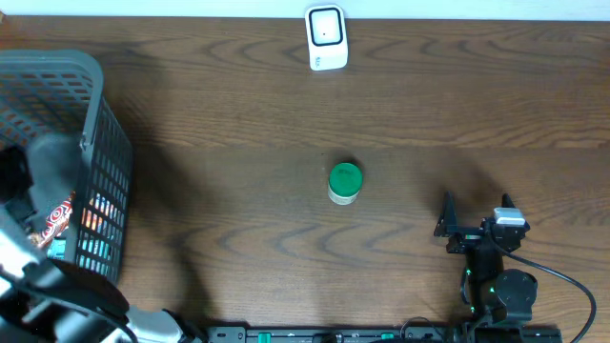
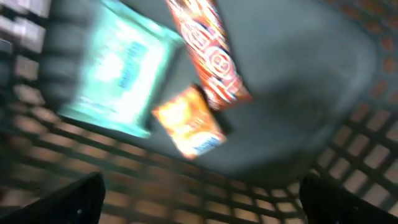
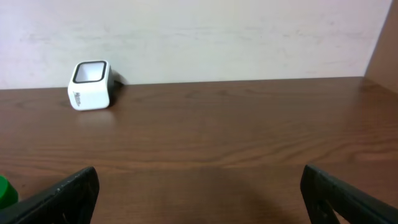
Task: Scan the item barcode
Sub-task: 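Return the left gripper to the basket and grasp the orange snack pack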
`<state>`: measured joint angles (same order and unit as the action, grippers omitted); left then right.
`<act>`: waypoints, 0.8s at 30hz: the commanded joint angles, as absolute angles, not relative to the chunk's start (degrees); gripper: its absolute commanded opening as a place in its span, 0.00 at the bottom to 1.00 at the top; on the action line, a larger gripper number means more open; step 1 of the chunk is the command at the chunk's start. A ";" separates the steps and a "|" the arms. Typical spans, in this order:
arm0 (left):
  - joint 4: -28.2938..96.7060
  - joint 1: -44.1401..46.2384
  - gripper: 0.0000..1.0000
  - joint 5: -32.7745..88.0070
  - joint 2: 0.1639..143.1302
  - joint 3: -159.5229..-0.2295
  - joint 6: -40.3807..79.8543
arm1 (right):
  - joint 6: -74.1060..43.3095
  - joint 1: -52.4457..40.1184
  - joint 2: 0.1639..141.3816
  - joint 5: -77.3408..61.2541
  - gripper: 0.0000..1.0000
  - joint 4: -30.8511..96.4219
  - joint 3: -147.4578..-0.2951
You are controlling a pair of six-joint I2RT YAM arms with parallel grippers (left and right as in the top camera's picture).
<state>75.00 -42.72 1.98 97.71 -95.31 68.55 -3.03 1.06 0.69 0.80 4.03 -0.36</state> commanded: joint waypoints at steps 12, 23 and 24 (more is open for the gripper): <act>71.24 -33.63 0.92 -1.56 113.21 -93.95 91.37 | -3.79 1.41 0.38 0.36 0.99 4.29 -0.32; 72.60 -30.30 0.92 -4.73 119.94 -93.60 96.40 | -3.77 1.41 0.38 0.36 0.99 4.29 -0.32; 72.60 -30.30 0.92 -5.72 119.92 -93.30 96.40 | -3.79 1.43 0.38 0.36 0.99 4.29 -0.32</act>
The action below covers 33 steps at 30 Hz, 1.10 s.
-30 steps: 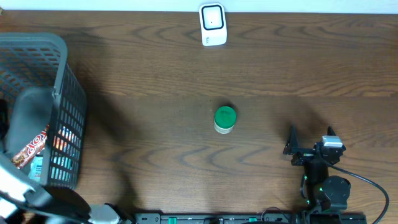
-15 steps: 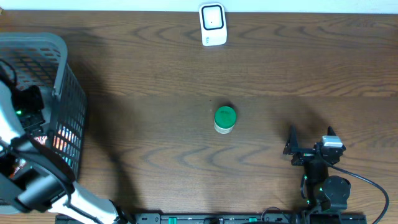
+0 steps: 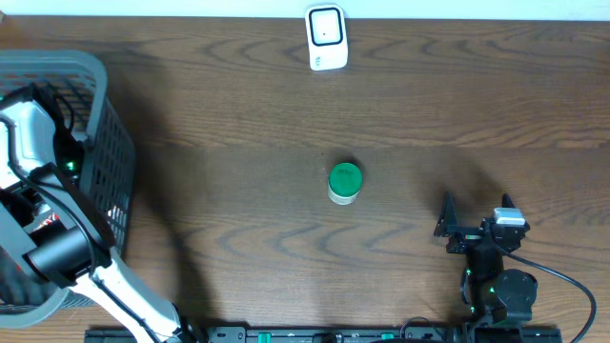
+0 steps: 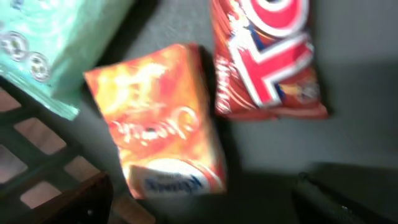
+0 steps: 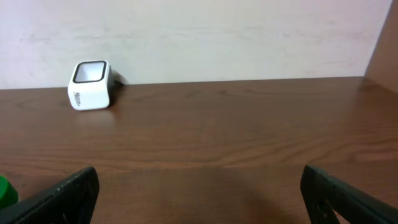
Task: Scan the item barcode
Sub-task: 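Return the left gripper to the basket and grasp the orange snack pack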
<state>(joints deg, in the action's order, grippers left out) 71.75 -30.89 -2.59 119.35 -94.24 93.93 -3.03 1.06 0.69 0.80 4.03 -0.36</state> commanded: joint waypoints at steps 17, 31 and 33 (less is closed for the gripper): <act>68.42 -30.11 0.93 -9.54 119.92 -82.70 95.20 | -3.77 1.43 0.38 0.34 0.99 4.29 -0.32; 56.03 -30.26 0.55 -9.82 119.66 -74.30 89.97 | -3.77 1.41 0.38 0.36 0.99 4.29 -0.32; 55.79 -30.52 0.54 -10.13 119.13 -74.96 87.74 | -3.79 1.43 0.38 0.34 0.99 4.29 -0.32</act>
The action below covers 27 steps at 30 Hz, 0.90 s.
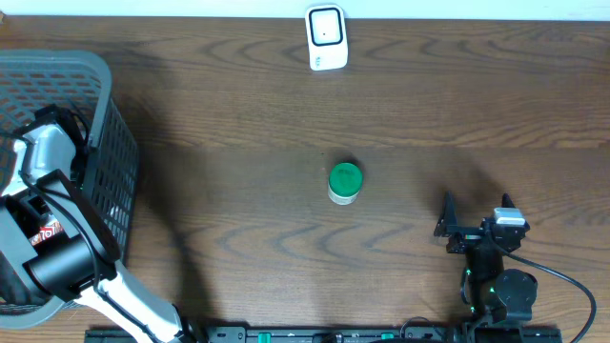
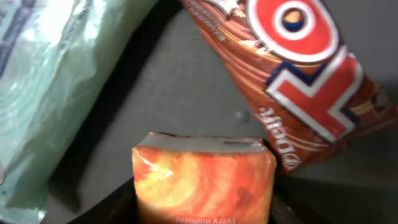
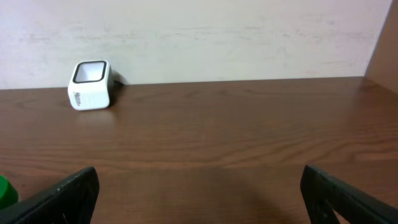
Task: Scan the item barcode
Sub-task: 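Return the left gripper to the basket and grasp the orange snack pack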
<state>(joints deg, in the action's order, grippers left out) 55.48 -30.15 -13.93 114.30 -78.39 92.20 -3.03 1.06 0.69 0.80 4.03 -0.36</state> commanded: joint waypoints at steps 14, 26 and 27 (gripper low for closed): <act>56.01 -37.45 0.52 -9.37 97.47 -81.34 73.52 | -3.77 1.43 0.38 0.36 0.99 4.29 -0.32; 53.34 -38.76 0.52 2.20 64.69 -81.80 69.01 | -3.77 1.41 0.38 0.36 0.99 4.29 -0.32; 53.15 -38.68 0.52 3.29 62.70 -81.78 69.01 | -3.79 1.43 0.38 0.36 0.99 4.29 -0.32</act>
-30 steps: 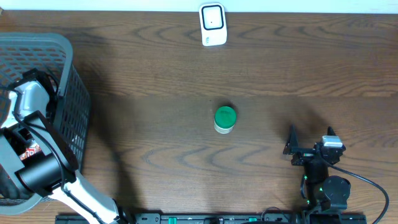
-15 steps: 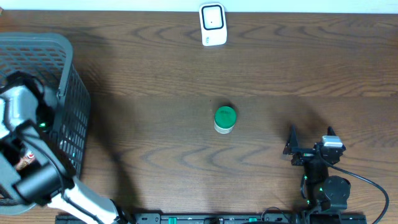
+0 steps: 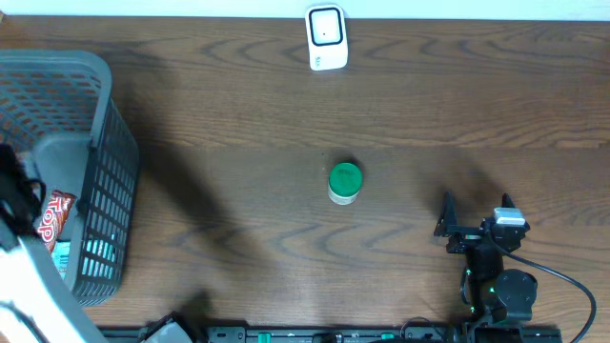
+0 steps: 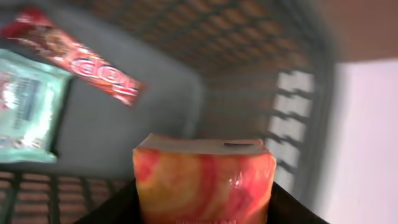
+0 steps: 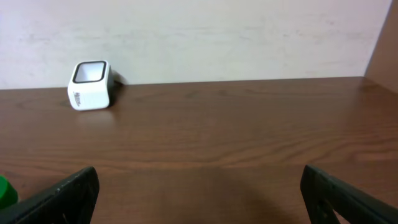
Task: Scan the item barcode
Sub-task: 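Return the left gripper to the basket and grasp the orange snack pack, then carry the orange pack out and set it left of the bottle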
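An orange snack packet (image 4: 204, 177) sits clamped in my left gripper (image 4: 204, 208), held high above the grey basket (image 3: 91, 76). Far below it on the basket floor lie a red snack bar (image 4: 81, 59) and a teal pack (image 4: 28, 109). In the overhead view only a dark bit of the left arm (image 3: 13, 191) shows at the left edge, and the packet is hidden there. The white barcode scanner (image 3: 326, 38) stands at the table's far edge. My right gripper (image 5: 199, 205) rests open near the front right, with nothing between its fingers.
A jar with a green lid (image 3: 345, 181) stands mid-table between basket and right arm. The basket's mesh wall (image 3: 110, 181) rises at the left. The scanner (image 5: 91, 85) shows far left in the right wrist view, against a pale wall.
My left gripper, then low over the basket floor with the orange packet between its jaws, now holds that packet well above the floor. The right arm has not moved.
My left gripper was open above the items in the basket. Then it was closer over the orange packet, still open. Then the packet sat between its jaws on the basket floor. Now the packet is held up off the floor.
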`<state>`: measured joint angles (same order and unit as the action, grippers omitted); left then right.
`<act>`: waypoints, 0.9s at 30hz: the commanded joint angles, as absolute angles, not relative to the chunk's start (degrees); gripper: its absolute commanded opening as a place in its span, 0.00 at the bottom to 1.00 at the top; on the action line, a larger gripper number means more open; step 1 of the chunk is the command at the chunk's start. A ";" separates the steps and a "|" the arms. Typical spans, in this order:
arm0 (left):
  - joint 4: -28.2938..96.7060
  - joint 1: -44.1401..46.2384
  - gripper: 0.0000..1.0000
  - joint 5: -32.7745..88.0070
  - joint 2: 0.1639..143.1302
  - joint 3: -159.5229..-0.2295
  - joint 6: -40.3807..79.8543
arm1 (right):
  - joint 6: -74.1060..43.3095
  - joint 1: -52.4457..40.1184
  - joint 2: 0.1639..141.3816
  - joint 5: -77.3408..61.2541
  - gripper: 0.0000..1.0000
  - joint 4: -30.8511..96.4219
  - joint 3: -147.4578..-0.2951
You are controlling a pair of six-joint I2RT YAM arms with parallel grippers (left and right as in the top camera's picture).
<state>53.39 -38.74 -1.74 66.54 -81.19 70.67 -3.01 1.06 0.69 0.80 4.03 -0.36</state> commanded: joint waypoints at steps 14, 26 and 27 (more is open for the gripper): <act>46.72 -22.39 0.53 17.28 57.32 -81.78 66.06 | -3.77 1.43 0.38 0.36 0.99 4.29 -0.32; 48.58 8.01 0.53 -3.75 71.13 -81.78 49.41 | -3.77 1.41 0.38 0.36 0.99 4.29 -0.32; 49.36 9.96 0.53 -6.17 72.49 -81.78 48.66 | -3.77 1.41 0.38 0.34 0.99 4.29 -0.32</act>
<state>48.29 5.58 3.77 69.95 -81.25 54.63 -3.01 1.06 0.69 0.80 4.03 -0.36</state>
